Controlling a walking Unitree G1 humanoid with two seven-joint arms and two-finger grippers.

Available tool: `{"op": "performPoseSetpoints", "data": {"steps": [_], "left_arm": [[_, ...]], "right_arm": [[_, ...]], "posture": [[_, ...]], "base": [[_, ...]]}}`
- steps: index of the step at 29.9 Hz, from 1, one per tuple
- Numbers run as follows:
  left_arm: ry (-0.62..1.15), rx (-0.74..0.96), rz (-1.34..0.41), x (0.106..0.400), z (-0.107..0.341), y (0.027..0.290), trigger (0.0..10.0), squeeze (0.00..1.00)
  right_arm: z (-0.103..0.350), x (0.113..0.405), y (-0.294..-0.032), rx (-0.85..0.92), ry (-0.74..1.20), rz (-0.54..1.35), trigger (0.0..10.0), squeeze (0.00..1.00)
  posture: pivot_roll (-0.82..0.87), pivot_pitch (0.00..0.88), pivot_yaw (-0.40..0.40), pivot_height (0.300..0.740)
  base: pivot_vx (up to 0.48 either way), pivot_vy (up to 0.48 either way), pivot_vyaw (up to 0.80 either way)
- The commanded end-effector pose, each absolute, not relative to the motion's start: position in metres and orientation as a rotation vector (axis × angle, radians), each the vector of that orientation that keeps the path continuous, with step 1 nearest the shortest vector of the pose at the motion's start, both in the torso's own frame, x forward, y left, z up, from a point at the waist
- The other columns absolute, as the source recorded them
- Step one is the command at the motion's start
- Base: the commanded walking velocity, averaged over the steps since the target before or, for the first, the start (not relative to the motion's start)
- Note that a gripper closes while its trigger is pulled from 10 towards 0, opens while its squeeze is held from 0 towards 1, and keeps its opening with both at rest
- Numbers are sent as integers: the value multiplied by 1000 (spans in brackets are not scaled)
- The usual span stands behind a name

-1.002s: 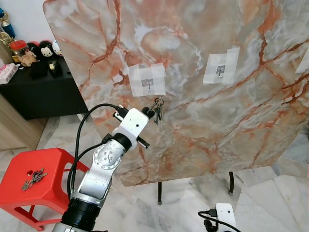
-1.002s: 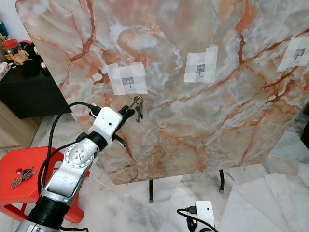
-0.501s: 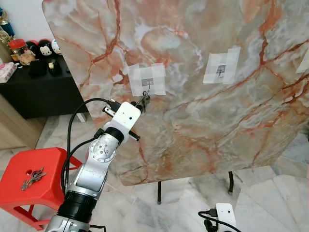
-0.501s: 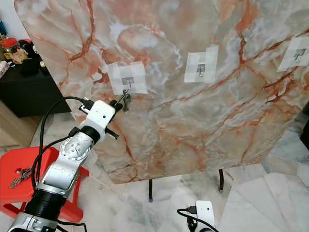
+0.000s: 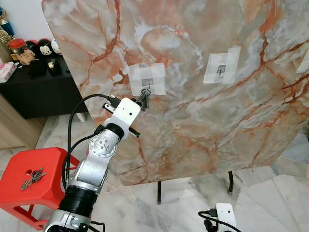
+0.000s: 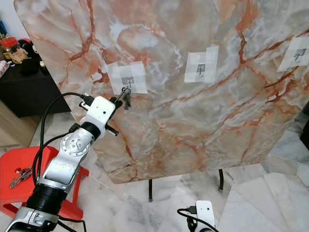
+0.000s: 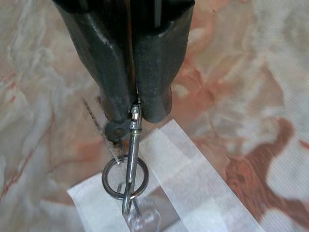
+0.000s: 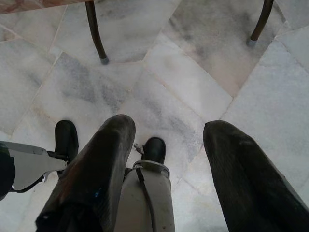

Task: Hang keys on a hook

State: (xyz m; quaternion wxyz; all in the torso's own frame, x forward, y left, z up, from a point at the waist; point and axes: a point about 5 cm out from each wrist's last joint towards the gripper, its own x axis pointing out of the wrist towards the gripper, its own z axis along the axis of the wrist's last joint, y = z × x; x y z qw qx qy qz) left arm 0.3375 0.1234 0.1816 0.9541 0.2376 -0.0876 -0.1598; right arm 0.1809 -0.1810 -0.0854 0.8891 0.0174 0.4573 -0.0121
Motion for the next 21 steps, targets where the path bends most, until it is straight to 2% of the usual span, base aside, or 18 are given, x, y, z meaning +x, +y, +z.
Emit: {"op": "performPoseSetpoints", "data": {"steps": [1,21], "left_arm": [[-191,472,-337,339,186,120,10000,0],[-210,438,-326,344,193,109,10000,0]], "right_arm": [[-86,179,-179,35,960,-21,10000,0],[-87,179,-179,37,959,-23,10000,0]], "posture": [[94,78,30,740],[94,76,34,740]], "base": [[0,0,0],[0,0,0]]}}
